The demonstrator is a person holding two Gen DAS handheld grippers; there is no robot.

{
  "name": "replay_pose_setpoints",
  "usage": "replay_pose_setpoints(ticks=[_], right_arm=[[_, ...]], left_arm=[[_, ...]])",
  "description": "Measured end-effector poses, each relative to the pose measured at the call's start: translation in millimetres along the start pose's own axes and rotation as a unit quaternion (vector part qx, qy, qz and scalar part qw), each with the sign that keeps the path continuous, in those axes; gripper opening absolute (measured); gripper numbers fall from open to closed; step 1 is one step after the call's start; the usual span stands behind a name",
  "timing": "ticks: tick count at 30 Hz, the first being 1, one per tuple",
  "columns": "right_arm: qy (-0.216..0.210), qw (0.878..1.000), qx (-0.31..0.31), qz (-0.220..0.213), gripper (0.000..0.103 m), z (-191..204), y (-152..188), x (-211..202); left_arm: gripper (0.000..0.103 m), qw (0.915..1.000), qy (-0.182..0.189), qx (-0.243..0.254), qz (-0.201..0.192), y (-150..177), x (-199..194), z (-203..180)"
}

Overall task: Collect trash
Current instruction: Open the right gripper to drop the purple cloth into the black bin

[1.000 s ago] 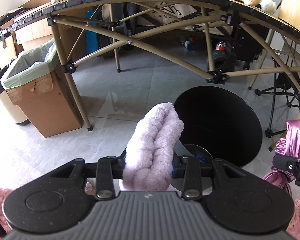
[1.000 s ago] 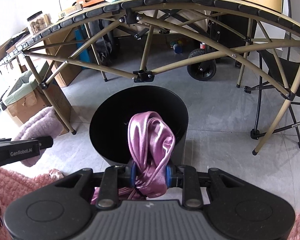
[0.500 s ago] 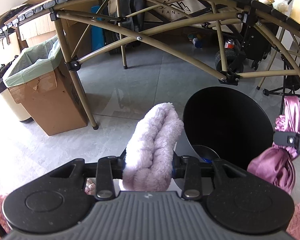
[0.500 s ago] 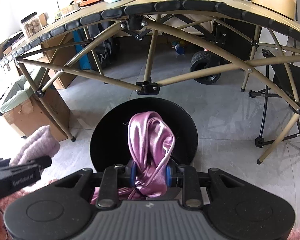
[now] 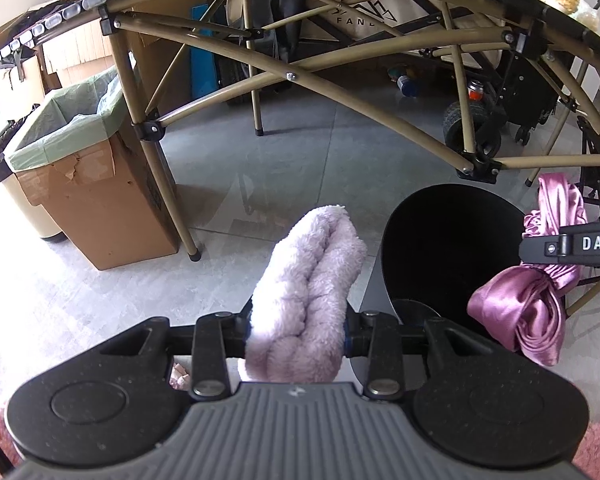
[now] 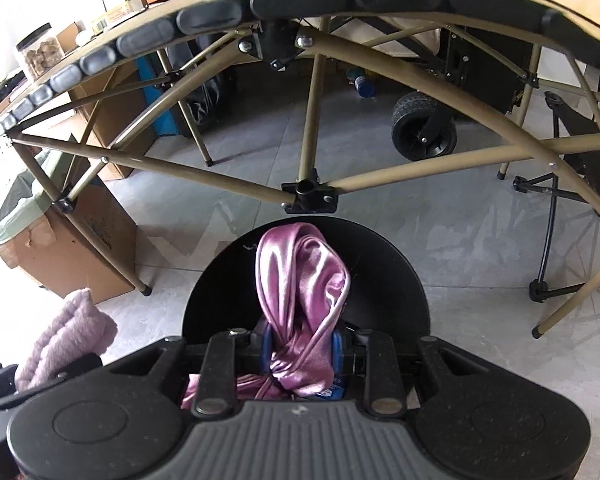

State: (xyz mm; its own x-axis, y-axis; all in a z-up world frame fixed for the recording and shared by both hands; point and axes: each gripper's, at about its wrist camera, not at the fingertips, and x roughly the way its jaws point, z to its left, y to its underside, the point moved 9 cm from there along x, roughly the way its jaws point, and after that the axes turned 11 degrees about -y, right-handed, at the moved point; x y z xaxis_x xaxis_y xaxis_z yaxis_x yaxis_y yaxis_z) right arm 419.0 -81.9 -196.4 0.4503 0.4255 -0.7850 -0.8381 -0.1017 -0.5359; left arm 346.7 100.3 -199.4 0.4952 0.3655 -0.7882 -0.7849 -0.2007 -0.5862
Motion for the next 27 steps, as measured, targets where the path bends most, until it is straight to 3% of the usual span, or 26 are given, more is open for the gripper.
replay_pose_setpoints(ticks=[13, 27], right_arm=[[0.011, 0.999, 0.011, 0.03, 0.026, 2.5, -8.7, 40.7], [0.039, 0.997, 0.01, 0.071, 0.026, -8.0, 5.2, 72.3]], left_arm=[[0.037, 0.9998, -0.003, -0.011, 0.013, -14.3, 25.7, -1.1], [0.037, 0.9988, -0.002, -0.019, 0.045, -6.5, 38.7, 6.3]])
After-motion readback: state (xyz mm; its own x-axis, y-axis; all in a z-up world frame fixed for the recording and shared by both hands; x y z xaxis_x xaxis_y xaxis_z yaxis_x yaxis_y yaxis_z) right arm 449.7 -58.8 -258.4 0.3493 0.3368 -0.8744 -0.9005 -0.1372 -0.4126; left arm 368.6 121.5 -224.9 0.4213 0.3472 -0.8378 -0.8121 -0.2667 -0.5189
